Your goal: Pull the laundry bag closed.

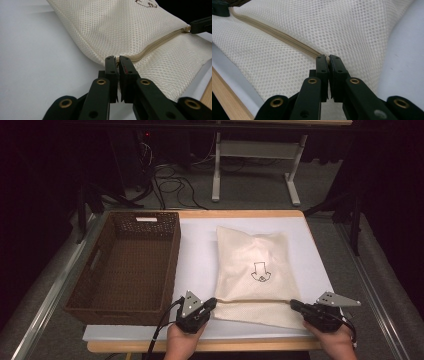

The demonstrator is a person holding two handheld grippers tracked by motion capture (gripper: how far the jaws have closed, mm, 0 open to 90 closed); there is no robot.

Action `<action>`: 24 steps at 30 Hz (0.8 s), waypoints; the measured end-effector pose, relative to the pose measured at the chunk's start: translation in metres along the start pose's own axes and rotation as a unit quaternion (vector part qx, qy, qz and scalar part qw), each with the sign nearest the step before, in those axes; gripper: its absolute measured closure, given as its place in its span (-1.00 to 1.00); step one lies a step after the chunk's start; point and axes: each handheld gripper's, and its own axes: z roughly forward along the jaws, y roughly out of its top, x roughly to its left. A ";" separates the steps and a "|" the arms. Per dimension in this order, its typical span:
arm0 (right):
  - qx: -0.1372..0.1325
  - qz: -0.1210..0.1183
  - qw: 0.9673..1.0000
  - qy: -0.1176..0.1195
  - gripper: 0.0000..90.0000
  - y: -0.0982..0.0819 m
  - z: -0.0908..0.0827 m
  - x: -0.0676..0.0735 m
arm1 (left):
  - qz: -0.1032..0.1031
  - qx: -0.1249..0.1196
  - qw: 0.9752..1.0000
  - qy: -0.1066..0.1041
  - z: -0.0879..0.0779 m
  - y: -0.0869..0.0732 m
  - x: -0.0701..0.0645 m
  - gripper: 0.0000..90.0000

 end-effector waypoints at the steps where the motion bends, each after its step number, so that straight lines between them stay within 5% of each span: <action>1: 0.000 0.000 1.000 -0.002 0.96 -0.001 -0.002 -0.002 | 0.000 0.000 1.000 0.000 0.000 0.000 0.000 0.91; 24: 0.004 0.033 0.998 -0.049 0.94 -0.020 -0.026 -0.030 | 0.009 0.014 1.000 0.001 0.002 -0.002 -0.003 0.92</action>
